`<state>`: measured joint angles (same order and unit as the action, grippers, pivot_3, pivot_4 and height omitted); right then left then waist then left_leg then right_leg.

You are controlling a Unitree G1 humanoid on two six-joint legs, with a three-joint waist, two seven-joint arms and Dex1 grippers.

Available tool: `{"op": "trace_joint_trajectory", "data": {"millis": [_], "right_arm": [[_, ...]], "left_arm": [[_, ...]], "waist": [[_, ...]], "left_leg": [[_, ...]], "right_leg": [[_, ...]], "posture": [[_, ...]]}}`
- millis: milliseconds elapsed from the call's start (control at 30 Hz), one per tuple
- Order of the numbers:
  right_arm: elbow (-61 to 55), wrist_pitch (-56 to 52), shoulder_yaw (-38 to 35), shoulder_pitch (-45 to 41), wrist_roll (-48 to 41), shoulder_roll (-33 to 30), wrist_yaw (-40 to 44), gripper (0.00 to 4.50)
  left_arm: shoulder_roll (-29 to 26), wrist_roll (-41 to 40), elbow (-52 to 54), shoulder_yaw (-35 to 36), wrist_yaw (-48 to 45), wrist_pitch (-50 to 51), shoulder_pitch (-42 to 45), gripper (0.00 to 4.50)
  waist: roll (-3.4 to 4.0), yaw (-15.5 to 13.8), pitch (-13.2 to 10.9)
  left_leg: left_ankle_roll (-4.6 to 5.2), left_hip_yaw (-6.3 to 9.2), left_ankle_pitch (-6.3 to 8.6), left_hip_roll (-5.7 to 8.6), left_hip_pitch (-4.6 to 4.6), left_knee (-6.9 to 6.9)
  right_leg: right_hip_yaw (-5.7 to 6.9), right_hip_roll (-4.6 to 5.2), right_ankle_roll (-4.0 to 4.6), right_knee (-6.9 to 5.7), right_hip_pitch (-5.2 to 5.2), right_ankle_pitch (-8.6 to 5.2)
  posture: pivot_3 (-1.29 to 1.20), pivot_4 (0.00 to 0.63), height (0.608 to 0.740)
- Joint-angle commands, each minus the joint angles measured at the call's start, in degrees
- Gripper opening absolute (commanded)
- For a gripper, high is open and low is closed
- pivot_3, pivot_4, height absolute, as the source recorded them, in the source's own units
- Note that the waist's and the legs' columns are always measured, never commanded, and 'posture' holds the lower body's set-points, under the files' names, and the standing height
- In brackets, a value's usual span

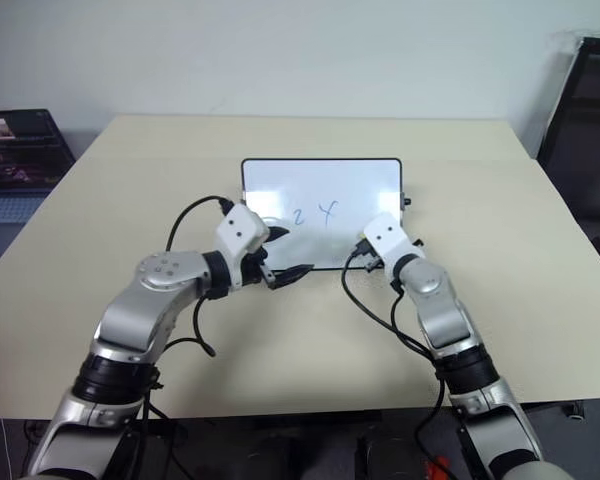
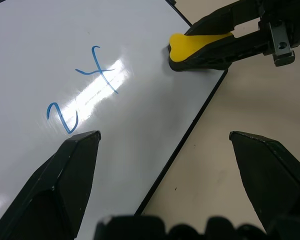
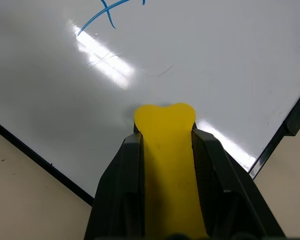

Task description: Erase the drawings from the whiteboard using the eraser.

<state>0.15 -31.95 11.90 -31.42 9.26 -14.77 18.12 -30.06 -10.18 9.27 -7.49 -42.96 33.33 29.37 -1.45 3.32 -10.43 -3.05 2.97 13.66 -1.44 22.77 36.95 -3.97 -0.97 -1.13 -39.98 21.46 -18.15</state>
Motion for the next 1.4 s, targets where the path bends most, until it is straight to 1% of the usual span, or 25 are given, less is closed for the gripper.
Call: {"op": "trace_joint_trajectory", "data": {"millis": [33,133,267,400,567,667,900,933,1133,1233,1400], "right_arm": [[-7.14,-0.09,-4.9,1.43,-4.45,0.98,0.72,0.98],[-14.92,-1.14,-7.48,3.83,-10.62,1.2,4.75,0.98],[-21.43,-0.96,-8.51,7.92,-13.59,-1.4,7.8,0.98],[-23.84,1.71,-9.13,11.77,-15.49,-2.99,9.19,0.98],[-24.92,2.63,-9.26,14.43,-18.85,-2.92,10.78,0.98],[-24.57,4.93,-8.35,15.47,-18.46,-3.83,11.63,0.98],[-19.51,15.51,-3.17,16.98,-13.35,-8.27,15.19,0.98],[-18.42,16.97,-2.62,16.4,-12.87,-8.48,15.44,0.98],[-9.51,22.37,-1.19,6.24,-11.83,-4.9,14.63,0.98],[-3.17,24.54,-0.4,0.42,-10.7,-3.06,14.19,0.98],[10.38,27.91,1.47,-9.27,-5.87,-0.89,12.08,0.98]], "left_arm": [[-0.21,-0.34,2.08,2.18,1.52,-0.9,-0.3,4.5],[1.95,-1.18,1.93,4.81,4.89,-1.31,-0.25,4.5],[3.2,-1.22,2.9,6.37,7.78,-0.48,-1.63,4.5],[3.63,-1.67,4.61,7.45,9.95,0.64,-4.82,4.5],[3.8,-0.7,6.25,9.38,13.92,0.52,-10.1,4.5],[3.57,-0.6,6.31,10.01,14.99,-0.13,-11.38,4.5],[3.16,-0.66,5.86,10.62,15.76,-1.41,-13.11,4.5],[3.31,-0.64,5.88,10.61,16.07,-1.4,-13.16,4.5],[1.83,-1.7,6.81,9.35,14.01,0.47,-12.06,4.5],[1.07,-2.29,5.86,9.05,12.99,2.73,-9.71,4.5],[0.98,-1.7,4.21,7.8,12.4,3.61,-6.43,4.5]], "waist": [[0.0,-0.12,-0.01],[0.0,-0.37,-0.03],[0.0,-0.51,-0.03],[0.0,-0.46,-0.03],[0.0,-0.34,-0.04],[0.0,-0.49,-0.03],[0.0,-0.65,-0.04],[-0.01,-0.68,-0.04],[-0.02,-0.26,-0.05],[-0.02,-0.36,-0.05],[-0.02,-0.44,-0.05]], "left_leg": [[0.0,0.02,0.0,0.01,0.04,0.0],[0.0,0.01,0.01,0.04,0.35,-0.04],[-0.02,0.03,0.04,0.01,0.4,-0.09],[-0.02,-0.01,0.06,0.01,0.42,-0.12],[-0.02,-0.01,0.05,-0.03,0.36,-0.11],[-0.02,0.01,0.05,0.0,0.34,-0.08],[-0.02,-0.02,0.05,0.02,0.32,-0.08],[-0.02,-0.02,0.05,0.02,0.31,-0.07],[-0.03,-0.07,0.05,-0.01,0.23,-0.06],[-0.03,-0.03,0.04,-0.01,0.23,-0.07],[-0.03,-0.06,0.05,0.02,0.24,-0.07]], "right_leg": [[0.01,0.0,0.01,0.02,0.02,0.01],[0.01,0.03,0.05,0.02,0.32,0.03],[0.03,0.04,0.04,0.16,0.34,0.01],[0.0,0.05,0.04,0.27,0.33,0.01],[-0.01,0.03,0.04,0.18,0.33,0.01],[0.01,0.03,0.03,0.14,0.3,0.01],[0.0,0.04,0.03,0.16,0.28,0.01],[0.0,0.04,0.03,0.16,0.27,0.01],[-0.03,0.02,0.03,0.08,0.26,0.01],[0.01,0.02,0.04,0.08,0.25,0.01],[0.01,0.04,0.05,0.1,0.25,0.02]], "posture": [[0.0,0.15,0.74],[0.0,0.15,0.74],[0.0,0.15,0.74],[0.0,0.15,0.74],[0.0,0.15,0.74],[0.0,0.15,0.74],[0.0,0.15,0.74],[0.0,0.15,0.74],[0.0,0.15,0.74],[0.0,0.15,0.74],[0.0,0.15,0.74]]}}
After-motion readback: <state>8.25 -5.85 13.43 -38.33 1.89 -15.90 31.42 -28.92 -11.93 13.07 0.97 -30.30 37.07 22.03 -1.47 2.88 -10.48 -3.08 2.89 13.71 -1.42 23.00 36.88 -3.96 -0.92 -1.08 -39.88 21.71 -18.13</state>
